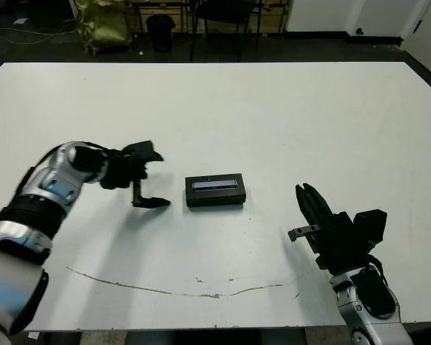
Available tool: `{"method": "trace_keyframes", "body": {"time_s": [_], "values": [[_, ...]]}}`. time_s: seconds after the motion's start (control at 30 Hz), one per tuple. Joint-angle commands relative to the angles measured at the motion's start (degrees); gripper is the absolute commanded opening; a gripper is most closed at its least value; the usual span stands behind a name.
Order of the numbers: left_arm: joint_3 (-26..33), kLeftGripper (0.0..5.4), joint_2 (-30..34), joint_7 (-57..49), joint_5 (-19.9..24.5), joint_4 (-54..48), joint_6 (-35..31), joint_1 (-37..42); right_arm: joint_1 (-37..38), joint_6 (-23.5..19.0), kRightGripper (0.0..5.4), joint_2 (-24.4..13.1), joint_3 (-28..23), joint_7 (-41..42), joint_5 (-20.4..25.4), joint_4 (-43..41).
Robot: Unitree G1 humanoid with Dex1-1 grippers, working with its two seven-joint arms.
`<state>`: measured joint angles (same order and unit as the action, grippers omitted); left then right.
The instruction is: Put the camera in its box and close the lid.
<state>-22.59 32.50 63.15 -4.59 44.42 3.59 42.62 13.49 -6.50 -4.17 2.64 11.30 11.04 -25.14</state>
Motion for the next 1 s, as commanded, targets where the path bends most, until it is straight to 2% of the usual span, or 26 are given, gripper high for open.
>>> {"method": "trace_keyframes", "body": {"time_s": [0.03, 0.13, 0.2, 0.3, 0.43, 0.57, 0.8, 0.9, 1.0], "values": [[0.1, 5.39, 3.75, -4.96, -5.32, 0.8, -6.74, -3.83, 0.03, 0.82, 0.0, -0.21, 0.03, 0.34, -0.06, 1.25], [4.72, 4.99, 5.05, -13.95, -5.32, -6.48, -13.27, -6.42, -0.06, 1.04, 0.0, -0.25, 0.12, 0.37, -0.06, 1.39], [9.84, 4.52, 4.25, -21.14, -3.92, -13.77, -16.38, -10.49, -0.08, 0.81, 0.0, -0.09, 0.09, 0.35, 0.2, 1.45], [18.84, 3.8, -0.98, -31.07, 0.99, -27.45, -19.25, -18.02, -0.07, 0.12, 0.0, 0.1, 0.06, 0.29, 0.67, 1.25], [24.02, 2.81, -9.6, -36.96, 9.11, -44.9, -22.96, -25.63, -0.46, 1.84, 0.0, -0.06, 0.1, 0.86, 0.19, 2.26], [22.59, 1.83, -17.26, -40.7, 14.79, -58.05, -27.81, -30.97, -0.99, 1.97, 0.0, -0.25, 0.06, 0.95, 0.13, 2.63], [16.64, 0.04, -26.45, -46.93, 18.42, -68.95, -34.78, -36.12, -1.47, 2.13, 0.0, -0.26, 0.1, 0.49, -0.6, 3.01], [13.18, 0.04, -30.85, -51.43, 18.41, -71.68, -38.27, -37.22, -1.37, 2.24, 0.0, 0.05, 0.11, 0.25, -0.73, 3.13], [9.3, 0.04, -34.02, -54.54, 16.56, -70.27, -37.96, -37.31, -1.12, 1.71, 0.0, 0.18, 0.12, -0.04, -0.68, 2.79]]}}
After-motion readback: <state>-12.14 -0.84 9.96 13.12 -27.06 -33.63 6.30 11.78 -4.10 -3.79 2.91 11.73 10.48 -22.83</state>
